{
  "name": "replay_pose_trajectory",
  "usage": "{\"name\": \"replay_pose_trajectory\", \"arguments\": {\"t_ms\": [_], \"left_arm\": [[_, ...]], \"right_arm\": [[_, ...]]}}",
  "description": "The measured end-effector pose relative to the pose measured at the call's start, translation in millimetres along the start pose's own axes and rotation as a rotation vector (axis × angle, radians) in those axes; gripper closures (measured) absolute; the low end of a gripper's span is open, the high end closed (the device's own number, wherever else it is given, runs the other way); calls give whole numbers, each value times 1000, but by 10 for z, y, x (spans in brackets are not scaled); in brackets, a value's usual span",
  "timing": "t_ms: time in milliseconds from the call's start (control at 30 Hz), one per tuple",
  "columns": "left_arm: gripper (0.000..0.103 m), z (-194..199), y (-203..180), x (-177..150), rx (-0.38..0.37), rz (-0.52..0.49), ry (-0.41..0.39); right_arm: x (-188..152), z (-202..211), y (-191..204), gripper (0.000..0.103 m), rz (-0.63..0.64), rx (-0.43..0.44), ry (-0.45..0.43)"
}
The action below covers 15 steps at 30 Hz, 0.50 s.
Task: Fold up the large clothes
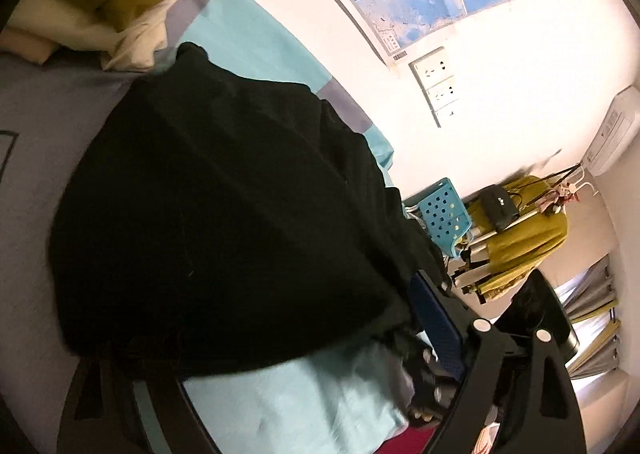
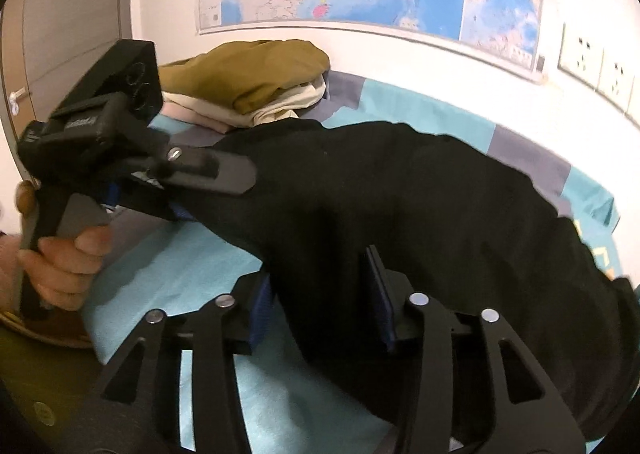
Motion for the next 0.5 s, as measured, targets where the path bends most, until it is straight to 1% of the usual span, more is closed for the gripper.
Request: {"name": "replay_pose_trajectory", "arguments": {"t_ms": [33, 100, 167, 233, 300, 333, 367, 400, 467, 500], "left_arm": [[16, -49, -20, 15, 15, -4, 9], [16, -144, -54, 61, 50, -16, 13], [16, -178, -68, 99, 81, -19, 4], [16, -241, -86, 136, 127, -35, -5], [14, -292, -98, 173, 178, -85, -14], [13, -312, -111, 187, 184, -98, -17], [13, -309, -103, 200, 180, -90, -20], [14, -305, -92, 217, 174, -79, -23], [17, -293, -60, 238, 178, -62, -23], [20, -291, -49, 246, 189, -54, -22]], "right_arm": [[-17, 33, -17, 58, -19, 19, -3], [-55, 119, -57, 51, -53, 61, -13], [-117, 255, -157, 47, -117, 115, -42], [-194, 377, -296, 44, -191, 175, -53], [-335, 519, -498, 39, -298, 227, -69], [-445, 582, -616, 38, -359, 257, -68], [-519, 615, -695, 34, -396, 274, -62], [-611, 649, -777, 34, -441, 292, -62], [-822, 711, -959, 33, -549, 327, -63], [-933, 731, -1039, 30, -599, 346, -57]]}}
Point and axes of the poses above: each gripper's, at about its wrist camera, not at the fingertips, and z roughly against the way its jaws point, y to its left, x to its top, the point moved 4 cm from there along -z, roughly the way its jaws point, and after that the axes turned 11 degrees about y, right-handed, at the moved point
